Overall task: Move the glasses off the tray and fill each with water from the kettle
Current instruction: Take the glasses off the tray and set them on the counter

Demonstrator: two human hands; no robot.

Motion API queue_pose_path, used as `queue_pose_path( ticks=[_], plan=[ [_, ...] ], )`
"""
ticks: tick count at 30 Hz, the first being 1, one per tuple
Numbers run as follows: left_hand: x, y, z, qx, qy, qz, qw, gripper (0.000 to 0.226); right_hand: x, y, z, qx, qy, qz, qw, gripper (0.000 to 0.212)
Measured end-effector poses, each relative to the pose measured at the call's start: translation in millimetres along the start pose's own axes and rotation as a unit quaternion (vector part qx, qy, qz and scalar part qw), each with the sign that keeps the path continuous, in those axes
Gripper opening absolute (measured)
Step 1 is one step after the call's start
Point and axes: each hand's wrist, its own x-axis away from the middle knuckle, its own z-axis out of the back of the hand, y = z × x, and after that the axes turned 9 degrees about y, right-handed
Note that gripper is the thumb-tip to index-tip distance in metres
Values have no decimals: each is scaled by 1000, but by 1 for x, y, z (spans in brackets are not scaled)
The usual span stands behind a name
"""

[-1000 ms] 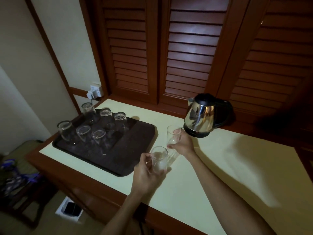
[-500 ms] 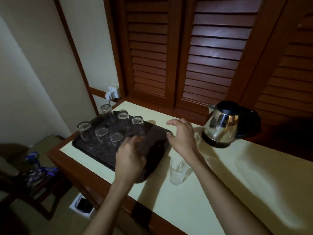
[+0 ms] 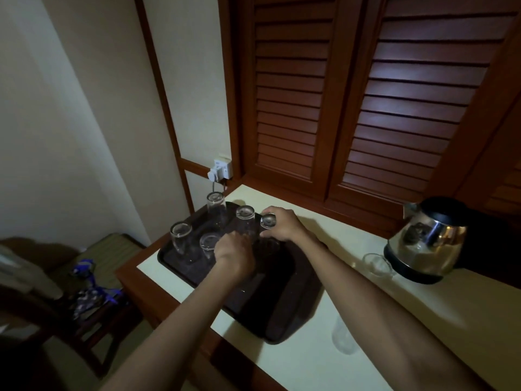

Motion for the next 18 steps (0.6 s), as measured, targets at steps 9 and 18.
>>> queue_pose_path(
  ticks=[9,18],
  plan=[
    [-16,2,37,-14,18,-23,999,48,5,2,23,-34,64,-39,997,41],
    [-1,-34,31,627,-118,66,767,37,49,41,96,-658,60,-332,673,54]
  ],
)
